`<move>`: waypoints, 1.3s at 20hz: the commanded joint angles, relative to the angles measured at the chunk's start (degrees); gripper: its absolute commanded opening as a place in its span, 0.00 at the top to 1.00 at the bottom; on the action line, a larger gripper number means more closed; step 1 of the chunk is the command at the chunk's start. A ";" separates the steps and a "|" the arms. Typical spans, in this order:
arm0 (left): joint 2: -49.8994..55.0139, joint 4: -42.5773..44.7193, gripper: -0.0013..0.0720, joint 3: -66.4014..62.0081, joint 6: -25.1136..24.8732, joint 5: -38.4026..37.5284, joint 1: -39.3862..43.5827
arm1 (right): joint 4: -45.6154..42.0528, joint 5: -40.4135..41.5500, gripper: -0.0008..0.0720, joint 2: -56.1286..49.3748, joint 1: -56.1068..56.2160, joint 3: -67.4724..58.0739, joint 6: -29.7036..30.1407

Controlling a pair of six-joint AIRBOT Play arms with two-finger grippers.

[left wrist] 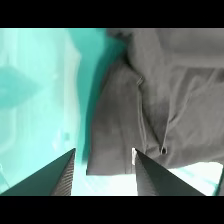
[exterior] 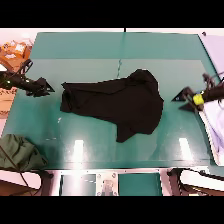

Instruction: Fold the shirts.

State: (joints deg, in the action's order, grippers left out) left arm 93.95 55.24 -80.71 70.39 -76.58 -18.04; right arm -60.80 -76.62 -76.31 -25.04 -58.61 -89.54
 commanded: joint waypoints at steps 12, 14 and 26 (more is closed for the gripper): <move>-0.02 1.25 0.41 -0.24 1.62 -7.48 0.13 | 13.40 20.17 0.97 -3.98 8.44 18.12 9.70; -0.04 4.55 0.41 -0.17 2.99 -8.61 2.93 | 12.63 19.56 0.97 -3.98 5.05 14.53 9.73; 0.04 27.96 0.41 0.07 22.21 -5.70 34.03 | 11.72 18.56 0.97 -4.28 2.25 11.47 12.28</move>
State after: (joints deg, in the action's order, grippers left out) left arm 93.95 78.04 -80.66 87.29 -82.11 10.94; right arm -48.80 -57.91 -80.55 -22.63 -46.96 -77.73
